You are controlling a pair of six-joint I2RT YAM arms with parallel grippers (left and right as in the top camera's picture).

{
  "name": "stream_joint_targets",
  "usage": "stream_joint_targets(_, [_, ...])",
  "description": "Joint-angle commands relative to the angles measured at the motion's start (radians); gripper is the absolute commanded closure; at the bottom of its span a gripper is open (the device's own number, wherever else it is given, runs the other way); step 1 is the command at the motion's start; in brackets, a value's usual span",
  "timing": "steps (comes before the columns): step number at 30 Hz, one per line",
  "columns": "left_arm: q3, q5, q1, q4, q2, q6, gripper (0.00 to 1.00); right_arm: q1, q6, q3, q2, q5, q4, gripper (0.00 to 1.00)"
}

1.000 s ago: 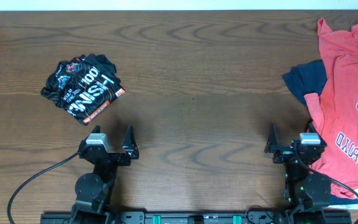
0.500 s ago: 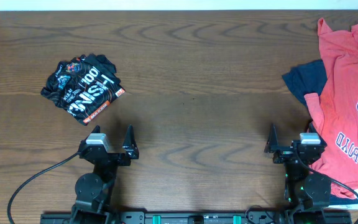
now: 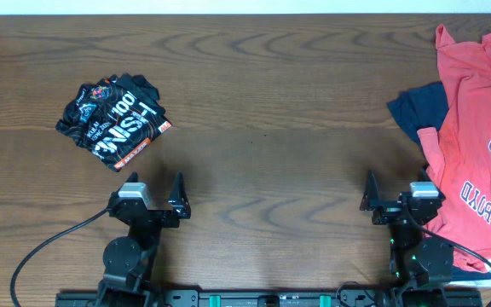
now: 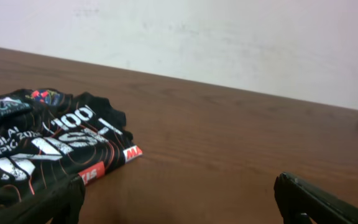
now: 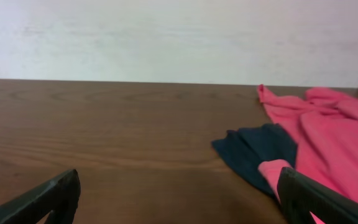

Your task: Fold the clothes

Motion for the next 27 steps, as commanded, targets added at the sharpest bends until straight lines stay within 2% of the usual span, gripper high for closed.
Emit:
stream_joint_targets(1, [0.034,0.003,0.001,-0.082,0.024,-0.006,0.02,-0.012,0.058,0.022,-0.002,-0.016,-0.036,0.01])
stream_joint_targets(7, [0.234,0.002,0.002,-0.267,0.151,-0.010,0.02,-0.012,0.058,0.164,0.078,0.040,-0.200,0.01])
stream_joint_targets(12, [0.431,0.002,0.002,-0.406,0.347,-0.010,0.02,-0.012,0.057,0.330,0.282,0.099,-0.307,0.01])
stream_joint_targets(22, [0.751,0.002,0.002,-0.666,0.766,-0.010,0.02,-0.062,0.056,0.724,0.908,0.123,-0.569,0.01])
stream_joint_targets(27, [0.777,0.002,0.002,-0.672,0.879,-0.010,0.02,-0.113,0.044,0.834,1.184,0.145,-0.579,0.01])
